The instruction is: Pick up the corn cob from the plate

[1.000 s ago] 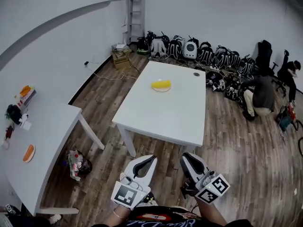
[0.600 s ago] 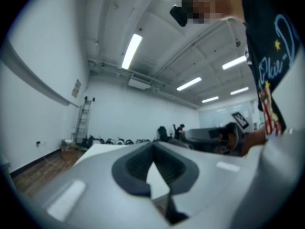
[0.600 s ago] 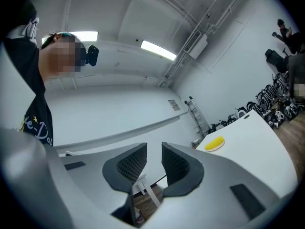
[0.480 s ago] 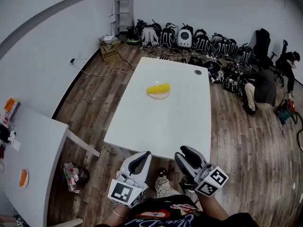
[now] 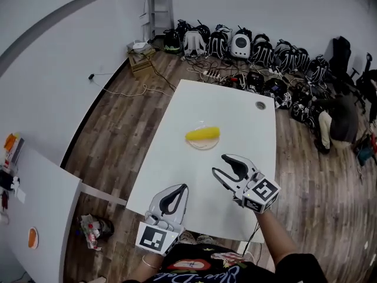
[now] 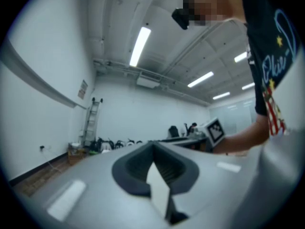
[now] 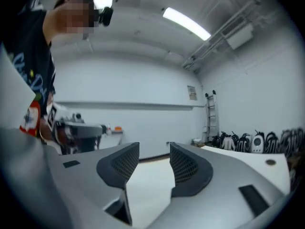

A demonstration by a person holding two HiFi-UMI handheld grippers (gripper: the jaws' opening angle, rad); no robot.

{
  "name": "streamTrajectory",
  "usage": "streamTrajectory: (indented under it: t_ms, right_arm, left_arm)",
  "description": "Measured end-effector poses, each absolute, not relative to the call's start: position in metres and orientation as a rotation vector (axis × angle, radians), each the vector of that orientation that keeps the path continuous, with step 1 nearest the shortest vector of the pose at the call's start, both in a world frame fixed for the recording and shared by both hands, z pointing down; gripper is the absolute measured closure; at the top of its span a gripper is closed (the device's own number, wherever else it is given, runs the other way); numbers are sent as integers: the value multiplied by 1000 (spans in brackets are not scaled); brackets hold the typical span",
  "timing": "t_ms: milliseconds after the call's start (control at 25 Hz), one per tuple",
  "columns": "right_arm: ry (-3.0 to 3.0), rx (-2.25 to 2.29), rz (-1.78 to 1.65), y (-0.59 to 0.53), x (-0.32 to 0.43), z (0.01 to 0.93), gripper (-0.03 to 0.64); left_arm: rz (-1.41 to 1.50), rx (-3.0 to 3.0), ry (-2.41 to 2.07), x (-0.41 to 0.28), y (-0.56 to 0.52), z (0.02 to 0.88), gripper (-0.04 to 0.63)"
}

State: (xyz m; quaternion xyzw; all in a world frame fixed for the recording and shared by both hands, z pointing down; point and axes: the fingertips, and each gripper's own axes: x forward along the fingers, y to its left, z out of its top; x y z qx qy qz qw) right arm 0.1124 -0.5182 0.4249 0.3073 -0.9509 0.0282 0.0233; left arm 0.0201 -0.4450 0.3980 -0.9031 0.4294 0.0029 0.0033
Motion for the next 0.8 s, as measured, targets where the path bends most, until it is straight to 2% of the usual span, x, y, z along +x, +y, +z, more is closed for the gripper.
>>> streamTrajectory:
  t_ms: [200, 400, 800]
  right_arm:
    - [-2683, 735, 26, -608, 89, 486, 391]
    - [-2540, 600, 33, -676, 71, 525, 376]
    - [-2221, 240, -87, -727, 54, 595, 366]
  left_arm:
    - [-35, -2920, 1394, 5, -484, 427, 604]
    - [-46, -2931, 1393, -6, -522, 426, 604]
    - [-84, -2924, 1399, -17, -579, 431, 604]
